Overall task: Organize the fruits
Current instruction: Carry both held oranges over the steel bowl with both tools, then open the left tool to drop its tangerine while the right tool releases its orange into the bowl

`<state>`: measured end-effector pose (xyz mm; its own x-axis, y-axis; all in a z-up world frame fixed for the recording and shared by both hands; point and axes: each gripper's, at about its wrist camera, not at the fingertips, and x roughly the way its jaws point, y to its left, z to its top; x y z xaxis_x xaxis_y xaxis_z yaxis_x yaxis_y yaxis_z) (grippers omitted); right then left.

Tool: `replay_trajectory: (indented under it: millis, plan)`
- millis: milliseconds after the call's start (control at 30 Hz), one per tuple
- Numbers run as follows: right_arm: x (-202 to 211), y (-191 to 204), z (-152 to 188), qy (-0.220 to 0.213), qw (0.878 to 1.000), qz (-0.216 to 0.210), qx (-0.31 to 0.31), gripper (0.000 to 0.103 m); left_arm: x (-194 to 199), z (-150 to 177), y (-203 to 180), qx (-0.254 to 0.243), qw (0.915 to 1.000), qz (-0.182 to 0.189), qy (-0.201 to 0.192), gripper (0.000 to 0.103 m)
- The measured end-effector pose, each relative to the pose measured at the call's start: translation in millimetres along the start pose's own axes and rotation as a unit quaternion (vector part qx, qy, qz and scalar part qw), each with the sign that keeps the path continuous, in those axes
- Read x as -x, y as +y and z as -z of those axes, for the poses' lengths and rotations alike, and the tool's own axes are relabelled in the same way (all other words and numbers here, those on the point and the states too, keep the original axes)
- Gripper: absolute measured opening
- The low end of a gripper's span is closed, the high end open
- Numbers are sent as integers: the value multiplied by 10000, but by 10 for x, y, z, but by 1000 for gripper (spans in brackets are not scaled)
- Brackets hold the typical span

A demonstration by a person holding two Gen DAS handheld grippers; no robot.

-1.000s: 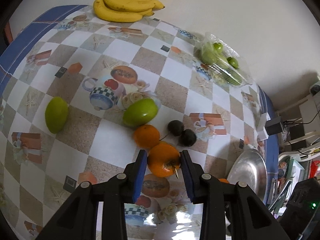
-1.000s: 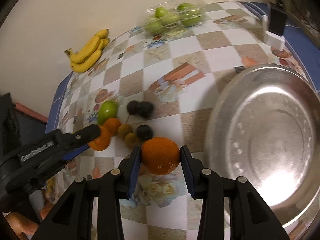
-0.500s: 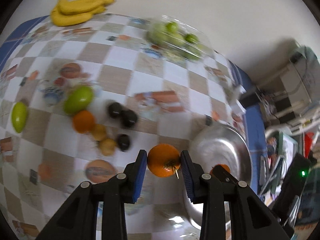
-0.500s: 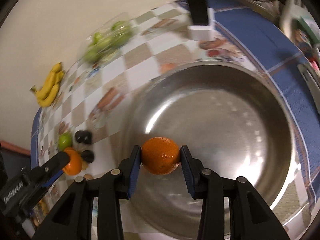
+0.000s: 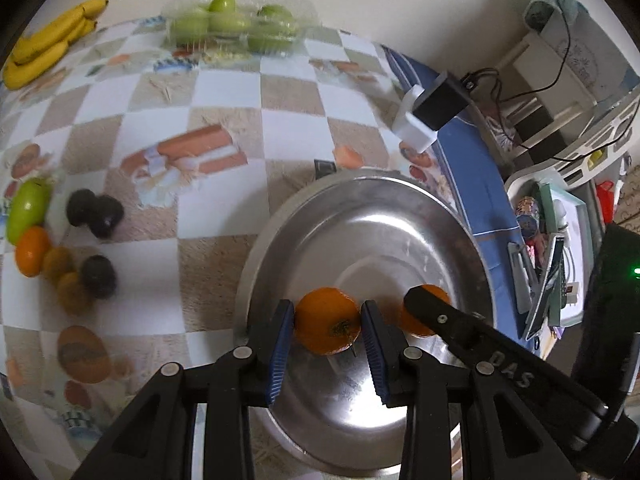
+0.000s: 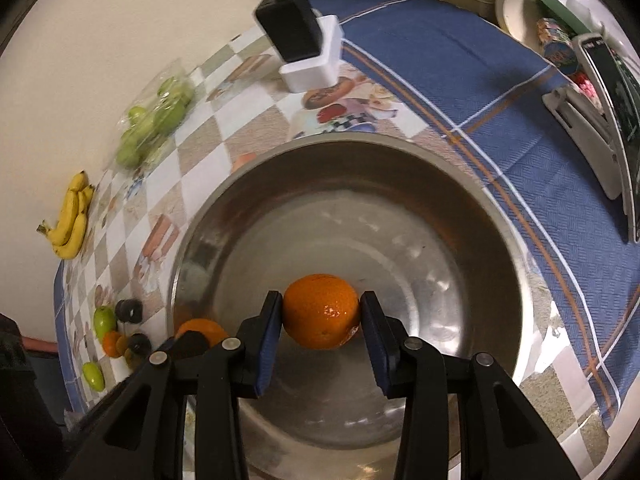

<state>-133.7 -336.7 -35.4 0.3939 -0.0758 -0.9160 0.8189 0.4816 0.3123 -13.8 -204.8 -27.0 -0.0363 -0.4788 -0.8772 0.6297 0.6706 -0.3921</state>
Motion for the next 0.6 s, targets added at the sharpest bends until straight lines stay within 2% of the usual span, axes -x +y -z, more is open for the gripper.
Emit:
replay_trajectory:
  millis: [100, 233, 367, 500, 600]
  plan:
    - [-41, -19, -30, 11, 10000, -40, -4, 41, -28, -8, 23, 24, 10000, -37, -29, 37]
    - [-69, -12, -22, 23, 10000, -23, 12, 41, -46, -35, 40, -48, 9996, -261, -135, 37]
    - [-93, 7, -22, 37, 10000, -25, 20, 41, -66, -81, 87, 1, 9995, -233, -197, 37]
    - [-106, 43, -14, 37, 10000, -36, 80, 41, -51, -99, 139, -3, 9988, -398, -291, 37]
    - [-119, 72, -14, 43, 9999, -70, 134, 41, -32, -125, 218, 149, 9989, -330, -308, 37]
